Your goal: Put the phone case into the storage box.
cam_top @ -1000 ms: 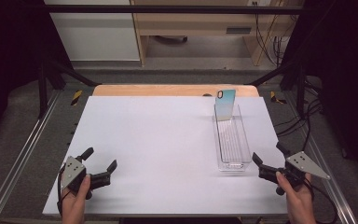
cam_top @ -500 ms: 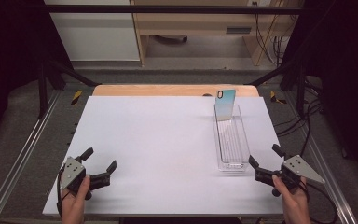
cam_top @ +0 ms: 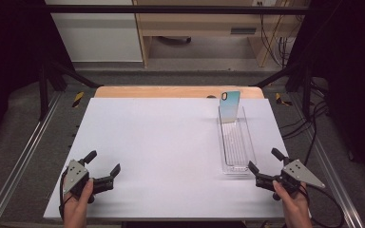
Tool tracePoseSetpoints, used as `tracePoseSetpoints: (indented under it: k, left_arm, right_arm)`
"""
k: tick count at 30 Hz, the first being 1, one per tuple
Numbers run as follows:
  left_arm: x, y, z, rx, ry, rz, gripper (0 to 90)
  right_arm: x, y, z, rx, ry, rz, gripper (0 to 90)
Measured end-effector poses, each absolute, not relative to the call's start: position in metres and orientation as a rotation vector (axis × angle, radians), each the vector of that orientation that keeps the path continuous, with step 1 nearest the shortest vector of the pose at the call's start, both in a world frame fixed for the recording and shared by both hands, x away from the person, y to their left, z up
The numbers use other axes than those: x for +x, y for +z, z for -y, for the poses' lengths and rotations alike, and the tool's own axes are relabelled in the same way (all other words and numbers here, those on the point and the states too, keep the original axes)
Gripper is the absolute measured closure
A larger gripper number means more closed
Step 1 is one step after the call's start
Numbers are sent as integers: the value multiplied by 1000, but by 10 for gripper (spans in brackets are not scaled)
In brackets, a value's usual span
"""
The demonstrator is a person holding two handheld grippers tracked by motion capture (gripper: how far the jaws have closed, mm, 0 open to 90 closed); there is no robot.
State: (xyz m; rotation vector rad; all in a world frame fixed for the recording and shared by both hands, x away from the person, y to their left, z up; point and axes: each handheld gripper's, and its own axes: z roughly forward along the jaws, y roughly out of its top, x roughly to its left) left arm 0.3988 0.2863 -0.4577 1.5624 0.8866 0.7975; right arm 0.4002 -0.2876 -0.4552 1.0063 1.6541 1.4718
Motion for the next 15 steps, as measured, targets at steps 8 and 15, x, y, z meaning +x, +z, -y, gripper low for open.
tracePoseSetpoints:
  k: [8,15]
  left_arm:
    - [391,-457,-289,1561,799,-866,12]
    - [382,-461,-291,1559,804,-863,7]
  right_arm:
    - [406,-460,273,987,1511,-1690,32]
    - [418,-462,272,966,1535,-1695,38]
